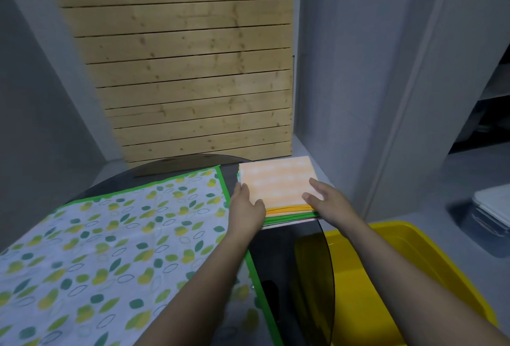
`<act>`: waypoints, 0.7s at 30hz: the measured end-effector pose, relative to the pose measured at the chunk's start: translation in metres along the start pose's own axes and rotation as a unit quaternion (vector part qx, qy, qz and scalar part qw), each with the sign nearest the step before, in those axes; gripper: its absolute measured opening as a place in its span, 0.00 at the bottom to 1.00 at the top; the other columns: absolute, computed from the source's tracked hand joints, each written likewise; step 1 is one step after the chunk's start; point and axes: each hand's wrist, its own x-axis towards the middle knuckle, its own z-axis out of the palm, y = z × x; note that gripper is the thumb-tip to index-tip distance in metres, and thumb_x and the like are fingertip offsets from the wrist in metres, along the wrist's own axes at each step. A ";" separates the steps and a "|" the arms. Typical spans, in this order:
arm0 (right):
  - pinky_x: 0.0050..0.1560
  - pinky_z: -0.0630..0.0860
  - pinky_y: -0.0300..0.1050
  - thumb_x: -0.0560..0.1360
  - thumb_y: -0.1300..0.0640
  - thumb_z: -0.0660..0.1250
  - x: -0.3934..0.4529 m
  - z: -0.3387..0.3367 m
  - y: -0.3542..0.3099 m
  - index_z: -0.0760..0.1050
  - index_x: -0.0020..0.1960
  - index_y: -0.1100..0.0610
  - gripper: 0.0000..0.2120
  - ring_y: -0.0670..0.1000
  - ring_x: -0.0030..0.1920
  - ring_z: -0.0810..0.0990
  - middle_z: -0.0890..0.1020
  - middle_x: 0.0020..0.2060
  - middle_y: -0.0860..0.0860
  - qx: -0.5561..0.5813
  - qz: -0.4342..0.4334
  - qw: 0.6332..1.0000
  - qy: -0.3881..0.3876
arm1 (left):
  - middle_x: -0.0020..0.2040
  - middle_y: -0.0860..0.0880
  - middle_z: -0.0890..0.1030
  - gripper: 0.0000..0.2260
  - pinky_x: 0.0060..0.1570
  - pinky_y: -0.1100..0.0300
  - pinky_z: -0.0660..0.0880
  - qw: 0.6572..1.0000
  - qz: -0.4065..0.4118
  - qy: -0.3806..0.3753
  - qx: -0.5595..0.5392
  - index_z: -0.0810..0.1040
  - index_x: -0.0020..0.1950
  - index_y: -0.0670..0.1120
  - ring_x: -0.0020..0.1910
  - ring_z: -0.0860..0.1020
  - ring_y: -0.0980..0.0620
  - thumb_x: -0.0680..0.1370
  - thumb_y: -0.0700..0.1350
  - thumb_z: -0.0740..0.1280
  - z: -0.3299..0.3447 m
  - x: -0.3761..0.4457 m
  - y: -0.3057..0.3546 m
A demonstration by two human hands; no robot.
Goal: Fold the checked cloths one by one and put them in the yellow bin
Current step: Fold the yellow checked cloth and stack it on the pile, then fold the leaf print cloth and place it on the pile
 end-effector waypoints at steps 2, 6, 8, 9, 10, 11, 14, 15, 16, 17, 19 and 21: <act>0.70 0.61 0.51 0.79 0.49 0.58 0.000 0.005 -0.002 0.57 0.75 0.52 0.26 0.54 0.74 0.59 0.59 0.75 0.52 -0.026 -0.014 0.999 -0.012 | 0.78 0.46 0.51 0.25 0.73 0.56 0.56 1.000 0.005 -0.005 0.015 0.55 0.76 0.40 0.76 0.54 0.47 0.80 0.42 0.57 -0.005 0.002 -0.004; 0.70 0.60 0.51 0.80 0.47 0.56 0.002 0.013 -0.001 0.54 0.75 0.53 0.27 0.55 0.75 0.56 0.56 0.76 0.53 -0.094 -0.021 0.995 -0.027 | 0.78 0.40 0.48 0.24 0.75 0.55 0.49 0.986 0.032 -0.026 0.164 0.50 0.76 0.35 0.77 0.50 0.44 0.82 0.42 0.51 -0.005 0.001 -0.009; 0.69 0.62 0.53 0.79 0.45 0.55 0.003 0.014 0.001 0.54 0.75 0.52 0.27 0.56 0.74 0.58 0.57 0.76 0.53 -0.134 -0.017 0.991 -0.024 | 0.78 0.40 0.46 0.25 0.75 0.52 0.44 0.972 0.033 -0.012 0.231 0.47 0.76 0.37 0.77 0.47 0.44 0.82 0.43 0.49 -0.004 -0.001 -0.008; 0.69 0.63 0.54 0.79 0.44 0.54 0.003 0.014 0.002 0.54 0.75 0.52 0.28 0.56 0.74 0.58 0.58 0.75 0.53 -0.150 -0.014 0.988 -0.022 | 0.78 0.41 0.45 0.25 0.75 0.50 0.42 0.967 0.032 -0.015 0.253 0.45 0.77 0.37 0.77 0.46 0.45 0.82 0.44 0.48 -0.005 -0.003 -0.007; 0.68 0.63 0.55 0.79 0.43 0.54 0.002 0.014 0.002 0.55 0.75 0.51 0.27 0.57 0.73 0.59 0.59 0.75 0.53 -0.164 -0.012 0.986 -0.017 | 0.78 0.41 0.44 0.25 0.75 0.50 0.42 0.962 0.034 -0.025 0.269 0.45 0.77 0.38 0.77 0.45 0.45 0.82 0.44 0.48 -0.007 -0.003 -0.006; 0.68 0.63 0.55 0.79 0.42 0.54 0.001 0.013 0.001 0.56 0.75 0.50 0.27 0.58 0.73 0.60 0.59 0.75 0.53 -0.177 -0.011 0.984 -0.008 | 0.78 0.41 0.45 0.25 0.75 0.50 0.42 0.962 0.036 -0.032 0.270 0.45 0.77 0.38 0.77 0.45 0.44 0.82 0.44 0.47 -0.008 -0.003 -0.005; 0.69 0.59 0.55 0.79 0.42 0.53 -0.009 0.009 -0.007 0.61 0.73 0.47 0.24 0.59 0.73 0.58 0.58 0.75 0.52 -0.208 -0.024 0.977 0.040 | 0.78 0.38 0.50 0.23 0.76 0.53 0.47 0.978 0.053 -0.018 0.202 0.53 0.76 0.37 0.77 0.48 0.43 0.83 0.45 0.48 -0.013 -0.010 -0.002; 0.69 0.57 0.54 0.79 0.42 0.53 -0.013 0.005 -0.011 0.62 0.72 0.46 0.23 0.58 0.73 0.57 0.58 0.75 0.52 -0.218 -0.038 0.973 0.057 | 0.77 0.38 0.52 0.23 0.75 0.53 0.49 0.984 0.062 -0.002 0.164 0.56 0.75 0.38 0.77 0.49 0.43 0.83 0.47 0.49 -0.015 -0.014 0.000; 0.69 0.55 0.54 0.79 0.42 0.53 -0.018 0.002 -0.015 0.64 0.71 0.46 0.22 0.58 0.73 0.56 0.58 0.76 0.52 -0.226 -0.056 0.970 0.072 | 0.77 0.39 0.53 0.22 0.75 0.54 0.51 0.989 0.073 0.012 0.129 0.60 0.74 0.39 0.77 0.50 0.44 0.82 0.48 0.50 -0.018 -0.020 0.002; 0.70 0.54 0.54 0.79 0.43 0.54 -0.022 0.000 -0.018 0.65 0.70 0.45 0.21 0.57 0.73 0.55 0.58 0.75 0.51 -0.226 -0.074 0.968 0.082 | 0.77 0.39 0.54 0.22 0.75 0.54 0.52 0.991 0.083 0.021 0.103 0.62 0.74 0.40 0.77 0.50 0.45 0.82 0.48 0.51 -0.022 -0.027 0.005; 0.70 0.52 0.53 0.79 0.44 0.55 -0.033 -0.004 -0.026 0.67 0.69 0.44 0.20 0.54 0.73 0.54 0.59 0.75 0.49 -0.214 -0.108 0.967 0.086 | 0.77 0.41 0.55 0.21 0.73 0.56 0.53 0.991 0.101 0.028 0.084 0.63 0.73 0.42 0.77 0.50 0.47 0.82 0.48 0.52 -0.032 -0.042 0.010; 0.70 0.51 0.52 0.78 0.45 0.57 -0.045 -0.004 -0.033 0.68 0.69 0.43 0.19 0.52 0.73 0.55 0.60 0.75 0.48 -0.199 -0.137 0.967 0.076 | 0.77 0.43 0.55 0.20 0.72 0.58 0.53 0.990 0.113 0.029 0.079 0.64 0.74 0.43 0.77 0.50 0.49 0.82 0.48 0.53 -0.045 -0.060 0.012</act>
